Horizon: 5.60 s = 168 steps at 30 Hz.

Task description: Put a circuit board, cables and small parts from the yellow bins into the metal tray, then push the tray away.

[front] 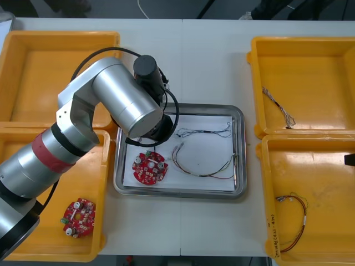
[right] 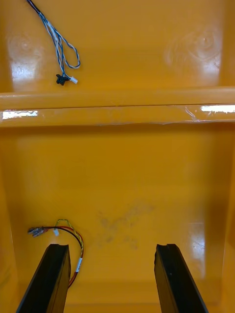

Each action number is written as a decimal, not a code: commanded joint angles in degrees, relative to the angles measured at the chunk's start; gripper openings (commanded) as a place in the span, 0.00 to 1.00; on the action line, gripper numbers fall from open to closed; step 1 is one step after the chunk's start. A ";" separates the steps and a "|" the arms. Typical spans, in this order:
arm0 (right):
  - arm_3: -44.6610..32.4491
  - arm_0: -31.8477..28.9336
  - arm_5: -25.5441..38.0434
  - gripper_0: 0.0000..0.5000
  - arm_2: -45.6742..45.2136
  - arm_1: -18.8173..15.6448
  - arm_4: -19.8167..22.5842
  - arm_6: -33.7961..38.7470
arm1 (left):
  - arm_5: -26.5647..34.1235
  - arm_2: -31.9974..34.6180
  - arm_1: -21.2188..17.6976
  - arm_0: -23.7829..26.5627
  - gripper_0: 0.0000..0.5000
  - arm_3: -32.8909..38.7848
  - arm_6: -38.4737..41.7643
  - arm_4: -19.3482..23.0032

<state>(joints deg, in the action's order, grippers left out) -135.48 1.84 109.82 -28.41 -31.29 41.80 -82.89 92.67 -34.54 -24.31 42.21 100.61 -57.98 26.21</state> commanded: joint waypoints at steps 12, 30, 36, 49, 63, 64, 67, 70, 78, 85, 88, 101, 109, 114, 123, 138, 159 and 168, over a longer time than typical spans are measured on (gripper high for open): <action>-1.89 -1.40 0.18 1.00 -2.26 -2.11 1.70 2.65 | 16.40 16.88 -1.44 0.24 1.00 12.16 -2.49 2.00; -5.67 4.58 0.18 1.00 7.50 -2.90 7.07 2.56 | 17.33 32.34 -13.04 -8.90 1.00 20.42 -5.30 10.44; -5.67 8.89 0.18 1.00 12.95 -2.90 9.09 2.56 | 17.33 36.83 -16.91 -14.00 1.00 23.49 -5.48 15.19; -3.21 20.31 0.18 1.00 30.35 -2.90 9.79 2.21 | 17.33 46.41 -20.34 -22.70 1.00 27.98 -6.36 20.81; 2.06 34.20 0.18 1.00 53.55 1.15 4.08 -0.78 | 17.33 52.38 -21.66 -31.40 1.00 29.21 -8.29 21.16; 3.47 35.60 0.18 1.00 55.22 1.94 3.81 -1.22 | 17.33 52.56 -21.66 -32.10 1.00 29.47 -8.55 21.25; 5.23 37.63 0.18 1.00 58.30 3.34 3.11 -2.98 | 17.33 52.65 -21.66 -33.60 1.00 30.09 -8.99 21.25; 6.81 39.30 0.18 1.00 62.25 4.75 -0.23 -7.11 | 17.33 52.65 -21.66 -35.18 1.00 30.79 -9.70 21.34; 11.12 42.37 0.18 1.00 69.11 6.24 -3.04 -14.14 | 17.33 53.17 -21.66 -37.20 1.00 31.32 -13.39 21.69; 13.05 42.81 -0.40 1.00 74.47 6.33 -2.95 -15.54 | 17.33 53.17 -21.57 -37.38 1.00 31.32 -13.74 21.87; 13.67 42.81 -1.71 1.00 76.40 6.77 -3.13 -15.72 | 17.33 53.17 -21.39 -37.38 1.00 31.32 -13.83 21.87; 17.36 41.23 -6.11 1.00 82.91 9.50 -9.19 -14.40 | 17.33 53.17 -21.39 -37.38 1.00 31.32 -13.83 21.87; 19.20 39.12 -7.87 1.00 85.72 10.81 -12.89 -14.05 | 17.33 53.17 -21.39 -37.38 1.00 31.32 -13.83 21.87; 20.52 38.94 -9.01 1.00 88.27 11.34 -15.52 -13.26 | 17.33 53.17 -21.39 -37.38 1.00 31.32 -13.83 21.87; 22.63 37.36 -10.24 1.00 89.76 12.13 -17.46 -12.12 | 17.33 53.17 -21.39 -37.38 1.00 31.32 -13.83 21.87; 24.04 35.96 -14.46 1.00 91.78 12.13 -20.44 -10.53 | 17.33 53.17 -21.39 -37.38 1.00 31.32 -13.83 21.87; 23.86 35.96 -14.02 0.25 92.14 12.31 -21.32 -9.92 | 17.33 53.17 -21.39 -37.38 1.00 31.32 -13.83 21.87; 23.77 36.40 -14.02 0.00 92.14 12.13 -23.08 -10.27 | 17.33 53.17 -21.39 -37.38 1.00 31.32 -13.83 21.87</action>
<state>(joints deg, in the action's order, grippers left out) -109.99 38.41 95.45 62.79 -20.67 19.59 -95.40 109.64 16.76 -43.57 6.04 130.14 -69.49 47.63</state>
